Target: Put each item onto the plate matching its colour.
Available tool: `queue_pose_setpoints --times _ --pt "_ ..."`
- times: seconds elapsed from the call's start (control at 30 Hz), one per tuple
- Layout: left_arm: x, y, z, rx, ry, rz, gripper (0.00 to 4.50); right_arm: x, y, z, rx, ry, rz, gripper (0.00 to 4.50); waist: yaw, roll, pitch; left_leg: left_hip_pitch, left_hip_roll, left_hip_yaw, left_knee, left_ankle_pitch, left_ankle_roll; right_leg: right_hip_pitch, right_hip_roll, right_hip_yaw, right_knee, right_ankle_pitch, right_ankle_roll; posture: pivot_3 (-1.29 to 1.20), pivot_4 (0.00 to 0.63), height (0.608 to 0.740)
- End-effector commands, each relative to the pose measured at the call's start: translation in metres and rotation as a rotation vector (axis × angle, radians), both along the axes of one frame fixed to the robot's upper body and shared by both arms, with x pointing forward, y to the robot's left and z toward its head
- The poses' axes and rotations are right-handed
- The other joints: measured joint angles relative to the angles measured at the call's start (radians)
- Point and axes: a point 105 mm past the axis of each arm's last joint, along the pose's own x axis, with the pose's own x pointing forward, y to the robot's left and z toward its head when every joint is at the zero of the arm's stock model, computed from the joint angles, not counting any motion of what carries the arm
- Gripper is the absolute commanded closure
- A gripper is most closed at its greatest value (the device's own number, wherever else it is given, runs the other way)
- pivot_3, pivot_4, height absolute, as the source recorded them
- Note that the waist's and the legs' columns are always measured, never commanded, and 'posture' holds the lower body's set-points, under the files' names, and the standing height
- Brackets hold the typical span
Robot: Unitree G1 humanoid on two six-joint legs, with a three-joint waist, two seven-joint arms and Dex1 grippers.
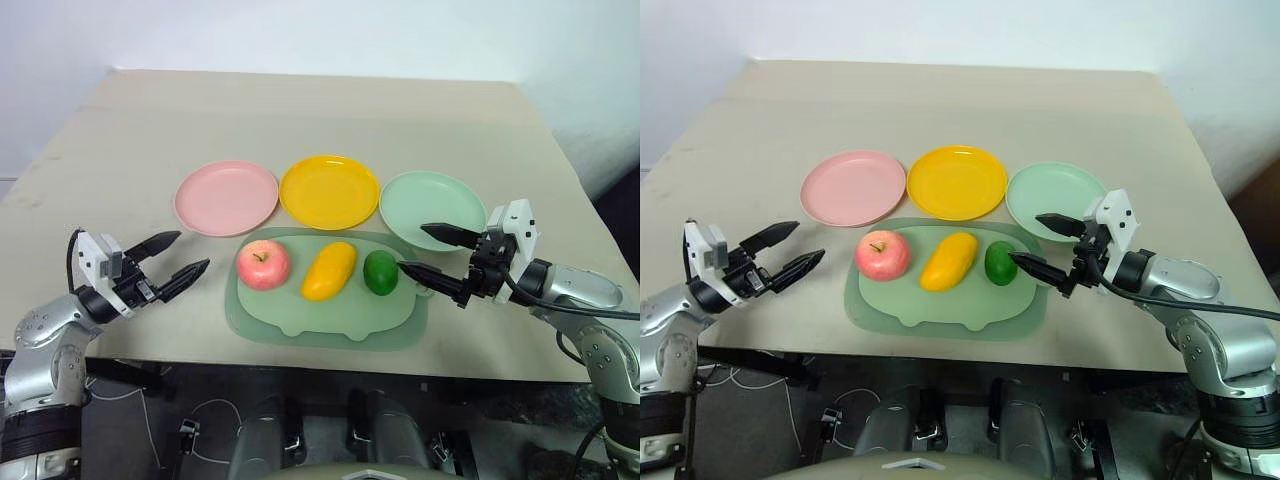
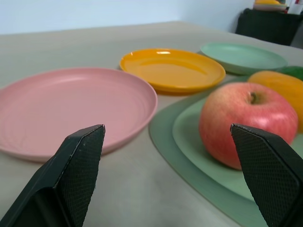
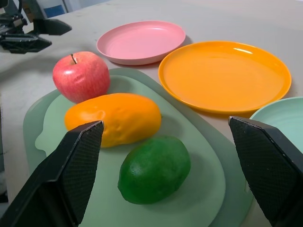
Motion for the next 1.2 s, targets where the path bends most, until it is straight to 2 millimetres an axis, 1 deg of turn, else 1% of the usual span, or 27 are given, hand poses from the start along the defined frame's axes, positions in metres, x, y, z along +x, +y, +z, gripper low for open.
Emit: queue_pose_setpoints --times 0.03,0.2,0.47,0.53,0.6,0.67,0.73,0.87,0.97,1.2 --pt "0.0 0.0 0.014 0.021 -0.053 -0.003 0.04 -0.001 -0.001 0.012 -0.007 -0.05 0.008 0.0 0.0 0.0 0.0 0.0 0.0 0.0 0.0 0.0 0.0 0.0 0.0 0.0 0.0 0.0 0.0 0.0 0.15 0.696" --pt "-0.002 -0.006 0.012 0.022 -0.05 -0.019 0.04 0.002 0.003 0.011 0.001 -0.058 0.012 0.0 0.0 0.0 0.0 0.0 0.0 0.0 0.001 0.0 0.0 0.0 0.0 0.0 0.001 0.0 0.0 0.0 0.15 0.696" --pt "0.002 -0.017 0.013 0.007 -0.061 -0.044 0.04 -0.002 0.005 0.007 -0.005 -0.035 0.012 0.0 0.001 0.0 0.0 0.0 0.0 0.0 0.001 0.0 0.0 0.0 0.0 0.0 0.001 0.0 0.0 0.0 0.15 0.696" --pt "0.003 -0.023 0.011 0.022 -0.055 -0.061 0.04 -0.003 -0.001 0.007 -0.012 -0.028 0.008 0.0 0.001 0.0 0.0 0.0 0.0 0.0 0.001 0.0 0.0 0.0 0.0 0.0 0.001 0.0 0.0 0.0 0.15 0.696" --pt "0.006 -0.024 0.013 0.017 -0.058 -0.06 0.04 -0.001 -0.006 0.005 -0.021 -0.01 -0.024 0.0 0.001 0.0 0.0 0.0 0.0 0.0 0.002 0.0 0.0 0.0 0.0 0.0 0.001 0.0 0.0 0.0 0.15 0.696" --pt "0.004 -0.025 0.015 0.013 -0.056 -0.071 0.04 -0.002 -0.004 0.002 -0.03 0.009 -0.022 0.0 0.001 0.0 0.0 0.0 0.0 0.0 0.002 0.0 0.0 0.0 0.0 0.0 0.002 0.0 0.0 0.0 0.15 0.696" --pt "0.001 -0.027 0.013 0.026 -0.049 -0.091 0.04 0.004 -0.004 -0.004 -0.052 0.038 -0.046 0.0 0.0 0.0 0.0 0.0 0.0 0.0 0.002 0.0 0.0 0.0 0.0 0.0 0.002 0.0 0.0 0.0 0.15 0.696" --pt "0.0 -0.029 0.016 0.018 -0.056 -0.082 0.04 0.01 0.0 -0.01 -0.069 0.079 -0.069 0.0 -0.001 0.0 0.0 0.0 0.0 0.0 0.002 0.0 0.0 0.0 0.0 0.0 0.003 0.0 0.0 0.0 0.15 0.696" --pt "0.002 -0.026 0.016 0.024 -0.053 -0.073 0.04 0.009 0.009 -0.018 -0.086 0.149 -0.081 0.0 -0.001 0.0 0.0 0.0 0.0 0.0 0.002 0.0 0.0 0.0 0.0 0.0 0.003 0.0 0.0 0.0 0.15 0.696" --pt "0.009 -0.029 0.018 0.013 -0.063 -0.075 0.04 0.009 0.023 -0.014 -0.029 0.265 -0.096 0.0 0.0 0.0 0.0 -0.001 0.0 0.0 0.003 0.0 0.0 0.0 -0.001 0.0 0.003 0.0 0.0 0.0 0.15 0.696"
